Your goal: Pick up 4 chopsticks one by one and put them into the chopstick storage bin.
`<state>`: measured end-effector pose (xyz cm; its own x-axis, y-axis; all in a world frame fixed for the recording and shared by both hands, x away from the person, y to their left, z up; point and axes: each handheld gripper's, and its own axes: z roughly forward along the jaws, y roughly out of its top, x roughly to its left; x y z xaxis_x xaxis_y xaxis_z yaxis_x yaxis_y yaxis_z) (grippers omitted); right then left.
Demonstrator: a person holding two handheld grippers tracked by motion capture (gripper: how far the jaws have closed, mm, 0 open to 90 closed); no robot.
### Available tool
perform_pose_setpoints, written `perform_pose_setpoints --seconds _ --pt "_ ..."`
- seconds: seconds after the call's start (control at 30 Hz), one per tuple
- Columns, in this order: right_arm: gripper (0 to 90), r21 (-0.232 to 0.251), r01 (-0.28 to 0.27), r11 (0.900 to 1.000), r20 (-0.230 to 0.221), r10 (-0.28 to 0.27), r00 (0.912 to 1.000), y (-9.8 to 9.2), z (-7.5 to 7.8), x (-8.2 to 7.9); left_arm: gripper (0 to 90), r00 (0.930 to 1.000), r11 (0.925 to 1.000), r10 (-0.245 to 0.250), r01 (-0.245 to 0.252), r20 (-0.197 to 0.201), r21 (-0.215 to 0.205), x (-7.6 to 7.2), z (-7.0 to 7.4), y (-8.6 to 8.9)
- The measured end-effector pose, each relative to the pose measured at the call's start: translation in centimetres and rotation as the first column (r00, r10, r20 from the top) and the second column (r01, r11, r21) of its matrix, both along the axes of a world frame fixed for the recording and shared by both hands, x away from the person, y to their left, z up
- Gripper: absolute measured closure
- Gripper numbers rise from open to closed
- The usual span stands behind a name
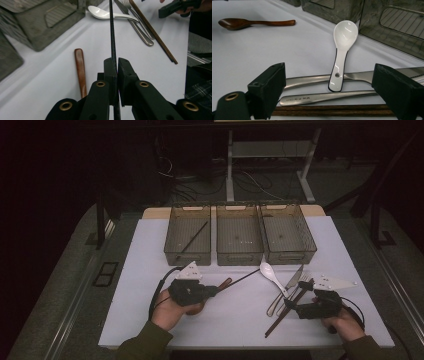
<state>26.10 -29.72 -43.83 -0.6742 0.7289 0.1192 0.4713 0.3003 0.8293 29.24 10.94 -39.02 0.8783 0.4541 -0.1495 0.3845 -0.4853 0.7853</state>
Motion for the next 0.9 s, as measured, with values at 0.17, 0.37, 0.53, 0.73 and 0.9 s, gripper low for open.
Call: perform_pose_setpoints --seconds 0.17,0.37,0.53,0.73,0.9 --pt "11.7 -0.001 0.002 1.0 0.0 -0.002 1.0 0.0 0.0 0.0 84.8 0.9995 0.9995 0.03 -0.03 0.003 -0.012 0.8 0.6 1.1" --pt "11.7 0.0 0.005 1.0 -0.001 -0.005 1.0 0.0 0.0 0.0 84.8 0.9969 0.9966 0.079 -0.079 0.001 -0.023 2.3 1.0 2.4" --pt "11.7 0.0 0.005 1.0 -0.003 -0.005 1.0 0.0 -0.1 0.0 84.7 0.993 0.9929 0.118 -0.118 0.006 -0.016 3.8 1.5 3.4" --pt "11.7 0.0 0.006 1.0 -0.003 -0.006 1.0 0.0 -0.1 0.0 84.7 0.9885 0.9886 0.15 -0.15 0.018 -0.012 5.3 2.2 4.1" --pt "11.7 0.002 0.007 1.0 -0.003 -0.007 1.0 0.0 -0.1 0.0 84.8 0.9834 0.9837 0.18 -0.18 0.026 0.002 6.6 2.9 4.7"
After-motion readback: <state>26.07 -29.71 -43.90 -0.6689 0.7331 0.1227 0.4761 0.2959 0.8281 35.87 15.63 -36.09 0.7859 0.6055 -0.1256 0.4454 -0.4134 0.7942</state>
